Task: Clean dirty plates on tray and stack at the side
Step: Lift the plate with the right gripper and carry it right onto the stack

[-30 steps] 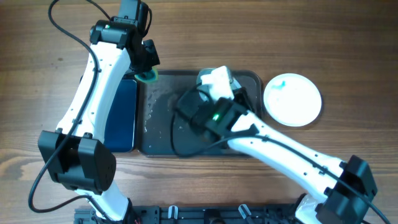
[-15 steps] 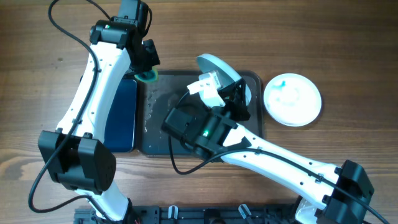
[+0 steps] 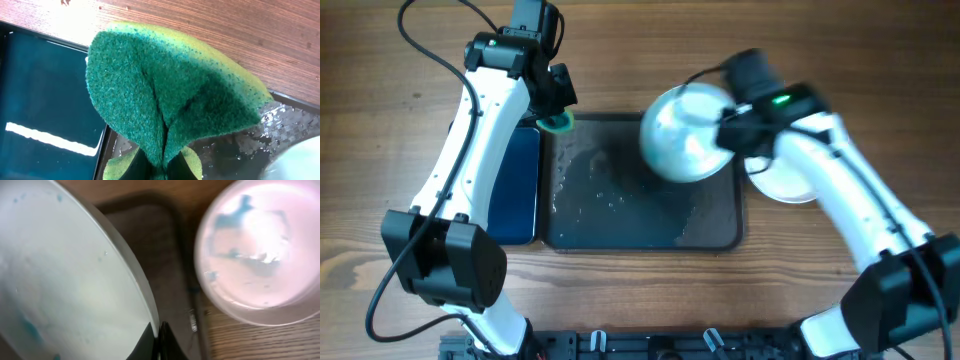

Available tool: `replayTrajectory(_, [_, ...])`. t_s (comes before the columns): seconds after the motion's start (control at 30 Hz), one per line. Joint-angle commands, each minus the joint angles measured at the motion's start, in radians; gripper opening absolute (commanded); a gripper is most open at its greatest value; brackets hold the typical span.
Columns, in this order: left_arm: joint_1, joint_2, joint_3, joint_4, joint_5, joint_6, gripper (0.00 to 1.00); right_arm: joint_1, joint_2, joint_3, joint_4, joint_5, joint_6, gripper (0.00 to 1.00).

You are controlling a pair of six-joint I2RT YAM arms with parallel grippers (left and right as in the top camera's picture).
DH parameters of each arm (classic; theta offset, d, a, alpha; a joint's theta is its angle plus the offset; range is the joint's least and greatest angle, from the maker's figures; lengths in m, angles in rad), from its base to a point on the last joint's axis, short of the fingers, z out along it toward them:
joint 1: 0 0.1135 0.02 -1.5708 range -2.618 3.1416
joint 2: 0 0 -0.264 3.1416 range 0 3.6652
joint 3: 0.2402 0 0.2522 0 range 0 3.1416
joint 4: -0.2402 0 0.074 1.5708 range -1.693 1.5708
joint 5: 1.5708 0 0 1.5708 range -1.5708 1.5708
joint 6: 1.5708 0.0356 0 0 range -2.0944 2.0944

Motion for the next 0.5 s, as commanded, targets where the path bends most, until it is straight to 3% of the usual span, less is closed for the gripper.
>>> replayTrajectory(0.0, [0.005,-0.007,0.010,0.003,0.012,0.021,0.04,-0.206,-0.016,-0.013,-0.014,-0.092,-0.047,0.04])
replayTrajectory(0.17, [0.005,-0.007,0.010,0.003,0.013,0.020,0.04,-0.465,-0.016,-0.101,-0.008,-0.065,-0.051,0.04])
replayTrajectory(0.27, [0.005,-0.007,0.010,0.002,0.012,0.020,0.04,-0.551,-0.016,-0.175,0.066,-0.034,-0.054,0.04])
replayTrajectory(0.43, [0.005,-0.007,0.010,0.002,0.013,0.020,0.04,-0.567,-0.016,-0.274,0.145,-0.027,-0.062,0.05])
replayTrajectory(0.47, [0.005,-0.007,0.010,-0.002,0.013,0.021,0.04,-0.567,-0.016,-0.285,0.143,-0.028,-0.081,0.10])
